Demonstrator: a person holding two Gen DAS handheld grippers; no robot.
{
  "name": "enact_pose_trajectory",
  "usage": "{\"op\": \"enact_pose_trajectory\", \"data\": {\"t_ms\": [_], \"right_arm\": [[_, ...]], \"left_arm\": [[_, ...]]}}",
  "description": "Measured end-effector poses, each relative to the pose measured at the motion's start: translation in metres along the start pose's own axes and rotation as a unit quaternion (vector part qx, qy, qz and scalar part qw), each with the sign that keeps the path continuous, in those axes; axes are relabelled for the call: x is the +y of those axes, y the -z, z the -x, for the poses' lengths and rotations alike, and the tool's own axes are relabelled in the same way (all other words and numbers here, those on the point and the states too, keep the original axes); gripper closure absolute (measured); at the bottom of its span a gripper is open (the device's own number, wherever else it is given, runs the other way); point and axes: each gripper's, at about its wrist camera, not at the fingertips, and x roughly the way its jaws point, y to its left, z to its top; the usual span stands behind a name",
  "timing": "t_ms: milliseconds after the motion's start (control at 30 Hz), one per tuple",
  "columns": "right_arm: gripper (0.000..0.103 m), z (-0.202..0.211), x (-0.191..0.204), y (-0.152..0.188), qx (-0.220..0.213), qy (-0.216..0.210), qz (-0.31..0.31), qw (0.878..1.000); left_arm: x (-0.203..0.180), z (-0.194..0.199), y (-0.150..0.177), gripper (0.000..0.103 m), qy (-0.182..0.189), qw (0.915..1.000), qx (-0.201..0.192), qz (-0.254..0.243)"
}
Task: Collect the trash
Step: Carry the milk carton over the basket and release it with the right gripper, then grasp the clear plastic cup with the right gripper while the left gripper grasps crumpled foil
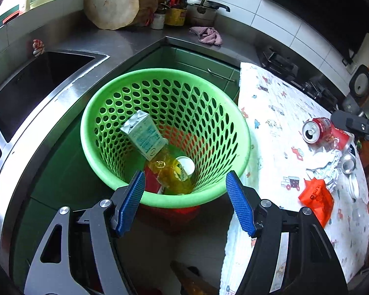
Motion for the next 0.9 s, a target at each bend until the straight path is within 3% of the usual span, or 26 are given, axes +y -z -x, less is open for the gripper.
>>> {"op": "enact_pose_trajectory", "data": {"t_ms": [167,233,533,733,900], "right_arm": [[0.016,0.048,-0.047,0.045,-0.01,0.047,-0.024,0.999],[0.016,0.067,-0.067,0.065,-0.009,0.065,-0.034,0.997],[0.015,0.14,-0.157,0.156,0.003,0.151,-0.12,0.981],[0.015,0.161,-0.201,0.203,0.015,0.208,-0.176,0.962],[0.015,0.158,-0.222,0.23,0.024,0.219,-0.224,0.949]], "left_arm": [[-0.031,0.003,0.007,0.035,0.011,0.9999,-0.003,-0.009],[-0.046,0.005,0.01,0.025,0.012,0.9998,-0.007,-0.015],[-0.112,0.004,0.021,0.025,0.039,0.9981,-0.008,-0.046],[-0.154,-0.005,0.019,0.024,0.066,0.9949,-0.001,-0.077],[-0.186,-0.016,0.013,0.018,0.082,0.9902,0.007,-0.113]]}}
